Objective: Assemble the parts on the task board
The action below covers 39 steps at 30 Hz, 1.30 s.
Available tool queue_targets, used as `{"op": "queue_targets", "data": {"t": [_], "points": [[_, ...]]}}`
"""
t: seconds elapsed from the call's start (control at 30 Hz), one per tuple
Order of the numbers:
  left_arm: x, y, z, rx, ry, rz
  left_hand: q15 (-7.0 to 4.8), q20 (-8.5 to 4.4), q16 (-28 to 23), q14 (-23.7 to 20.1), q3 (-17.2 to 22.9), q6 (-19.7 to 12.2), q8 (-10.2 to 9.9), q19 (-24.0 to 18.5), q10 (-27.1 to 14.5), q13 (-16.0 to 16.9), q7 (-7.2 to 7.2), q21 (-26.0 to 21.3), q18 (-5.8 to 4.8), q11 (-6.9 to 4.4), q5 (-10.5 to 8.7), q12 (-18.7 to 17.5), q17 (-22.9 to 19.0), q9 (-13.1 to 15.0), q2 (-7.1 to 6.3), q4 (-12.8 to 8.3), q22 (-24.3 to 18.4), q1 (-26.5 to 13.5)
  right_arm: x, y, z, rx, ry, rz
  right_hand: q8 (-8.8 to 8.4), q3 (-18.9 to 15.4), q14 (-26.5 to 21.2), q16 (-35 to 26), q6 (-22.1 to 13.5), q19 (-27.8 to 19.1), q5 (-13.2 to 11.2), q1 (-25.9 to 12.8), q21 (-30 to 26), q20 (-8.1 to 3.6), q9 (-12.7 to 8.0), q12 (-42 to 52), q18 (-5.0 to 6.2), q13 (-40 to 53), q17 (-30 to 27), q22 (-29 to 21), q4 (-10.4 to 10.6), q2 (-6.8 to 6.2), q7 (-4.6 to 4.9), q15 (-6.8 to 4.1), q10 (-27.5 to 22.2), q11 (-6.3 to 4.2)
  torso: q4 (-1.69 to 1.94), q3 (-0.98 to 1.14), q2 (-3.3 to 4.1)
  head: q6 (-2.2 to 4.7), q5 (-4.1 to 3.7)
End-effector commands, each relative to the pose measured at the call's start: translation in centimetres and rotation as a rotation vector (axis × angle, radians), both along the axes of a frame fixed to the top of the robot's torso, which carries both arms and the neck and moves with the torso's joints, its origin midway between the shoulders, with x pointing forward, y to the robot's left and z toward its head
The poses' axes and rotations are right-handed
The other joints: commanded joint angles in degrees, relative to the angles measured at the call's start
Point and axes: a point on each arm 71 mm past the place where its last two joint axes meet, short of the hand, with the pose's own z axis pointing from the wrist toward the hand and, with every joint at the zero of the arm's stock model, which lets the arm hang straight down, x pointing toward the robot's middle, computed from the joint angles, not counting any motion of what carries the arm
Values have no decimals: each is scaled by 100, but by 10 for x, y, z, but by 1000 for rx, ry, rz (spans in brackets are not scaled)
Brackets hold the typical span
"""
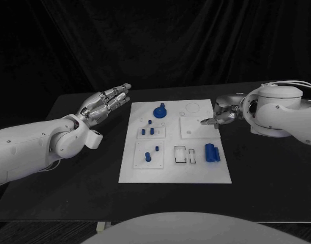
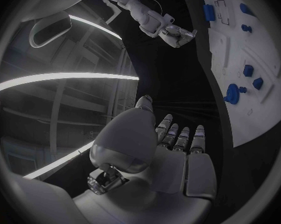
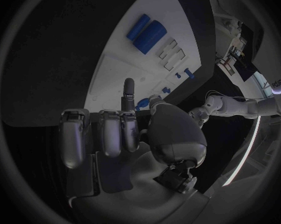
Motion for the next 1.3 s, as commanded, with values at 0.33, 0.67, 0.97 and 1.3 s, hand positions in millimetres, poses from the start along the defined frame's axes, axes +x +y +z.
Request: {"op": "queue_targets", "data": {"t": [0.33,0.67,0.97,1.3], "points": [[0,-4,2,-24,-21,-15,-19,32,-21,-2,12,1,21,-6,-8,7,31,-20,96,48,32,18,-6,8,5,-19,-5,67,-1,0,-19,-171,122,-11,-195,-53,506,19,32,551,-15,-90,-16,-4,-62,14,-50,1506,921,1456,-6,65,21,33,596,-15,-5,1,-3,1,-5],[0,-4,1,-24,-14,-20,2,49,-21,-2,34,24,29,-6,-10,7,55,-20,97,76,55,21,-6,11,13,-38,-5,116,-7,6,-34,-159,185,-9,-387,-51,501,13,18,524,29,-56,-77,38,-187,14,-34,1506,899,1436,-23,123,63,73,596,25,-1,0,-1,1,-11],[0,-5,1,-24,-12,-24,9,55,-21,-2,41,20,29,-6,-12,6,58,-20,97,82,68,17,-6,10,15,-45,-5,134,-9,9,-41,-127,212,-17,-426,-30,501,14,97,514,27,3,-94,49,-225,14,-29,1506,897,1429,-33,159,57,75,596,26,1,2,-4,1,-24],[1,-5,0,-22,-10,-24,12,58,-21,-2,46,18,28,-6,-14,5,61,-20,96,85,76,13,-6,10,16,-50,-5,145,-9,11,-43,-106,207,-15,-411,-36,489,-8,326,490,30,83,-140,40,-223,14,-15,1506,843,1412,-42,152,6,44,596,-14,-5,1,-5,1,-21]]}}
